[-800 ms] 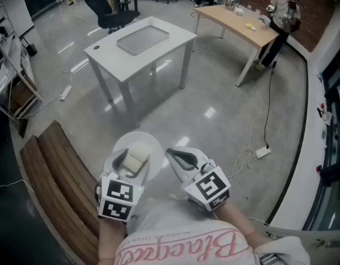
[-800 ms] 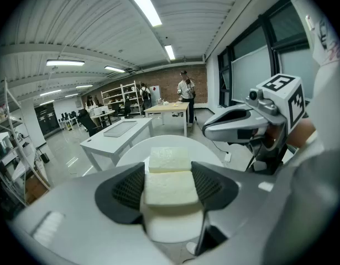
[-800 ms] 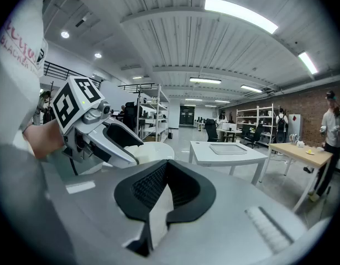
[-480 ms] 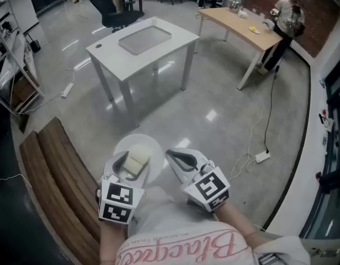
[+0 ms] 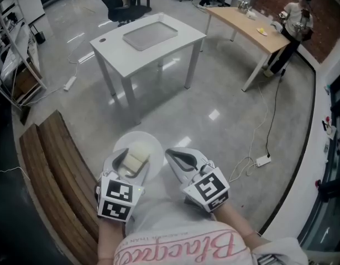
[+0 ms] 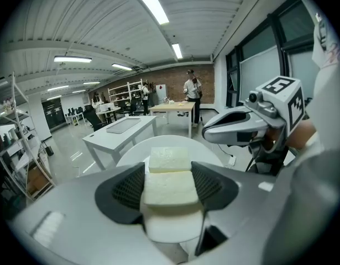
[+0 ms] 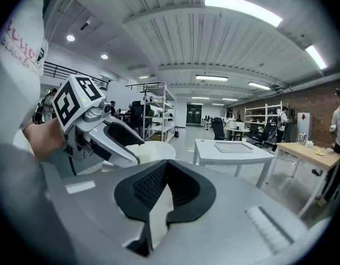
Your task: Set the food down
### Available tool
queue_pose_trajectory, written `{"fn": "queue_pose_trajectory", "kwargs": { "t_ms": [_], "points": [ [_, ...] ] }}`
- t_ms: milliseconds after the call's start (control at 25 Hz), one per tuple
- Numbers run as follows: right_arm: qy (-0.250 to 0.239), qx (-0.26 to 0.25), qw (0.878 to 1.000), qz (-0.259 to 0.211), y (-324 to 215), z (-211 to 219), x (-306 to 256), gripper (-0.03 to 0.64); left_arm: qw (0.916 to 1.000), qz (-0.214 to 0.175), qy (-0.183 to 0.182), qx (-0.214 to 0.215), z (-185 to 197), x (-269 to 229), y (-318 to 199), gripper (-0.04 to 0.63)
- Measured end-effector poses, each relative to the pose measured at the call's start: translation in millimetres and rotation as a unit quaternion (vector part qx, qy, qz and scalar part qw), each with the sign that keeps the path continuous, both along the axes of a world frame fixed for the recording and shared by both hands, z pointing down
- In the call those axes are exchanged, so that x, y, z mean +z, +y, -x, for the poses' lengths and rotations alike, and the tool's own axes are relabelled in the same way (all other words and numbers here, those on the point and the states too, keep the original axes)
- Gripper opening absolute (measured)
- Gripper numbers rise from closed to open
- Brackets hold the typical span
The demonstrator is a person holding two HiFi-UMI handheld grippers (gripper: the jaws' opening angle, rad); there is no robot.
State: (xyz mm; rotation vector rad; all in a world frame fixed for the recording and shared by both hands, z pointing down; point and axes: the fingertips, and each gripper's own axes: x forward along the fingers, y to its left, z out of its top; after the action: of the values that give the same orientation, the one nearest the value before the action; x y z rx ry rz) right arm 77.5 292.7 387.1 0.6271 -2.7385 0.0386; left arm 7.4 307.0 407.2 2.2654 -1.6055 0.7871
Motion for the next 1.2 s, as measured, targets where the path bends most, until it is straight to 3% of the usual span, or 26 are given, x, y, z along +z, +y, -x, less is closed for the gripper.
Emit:
{"fn": "queue_pose_trajectory", "kwargs": {
  "t_ms": [600, 880, 1200],
  "points": [
    [-0.015, 0.073, 0.997, 0.003, -99.0, 15.6, -5.8, 0.002, 0.9991, -0.002, -0.002, 0.043, 24.8, -8.7, -102.2, 0.262],
    [-0.039, 0.091, 0.995, 0.015, -148.9, 35.5, -13.6, 0.000, 0.9981, -0.009, 0.007, 0.060, 41.0, -11.2, -155.7, 0.262],
    [-0.021, 0.090, 0.996, -0.010, -193.4, 65.6, -13.9, 0.002, 0.9971, -0.006, 0.012, 0.075, 62.6, -6.8, -202.1, 0.262]
  ]
}}
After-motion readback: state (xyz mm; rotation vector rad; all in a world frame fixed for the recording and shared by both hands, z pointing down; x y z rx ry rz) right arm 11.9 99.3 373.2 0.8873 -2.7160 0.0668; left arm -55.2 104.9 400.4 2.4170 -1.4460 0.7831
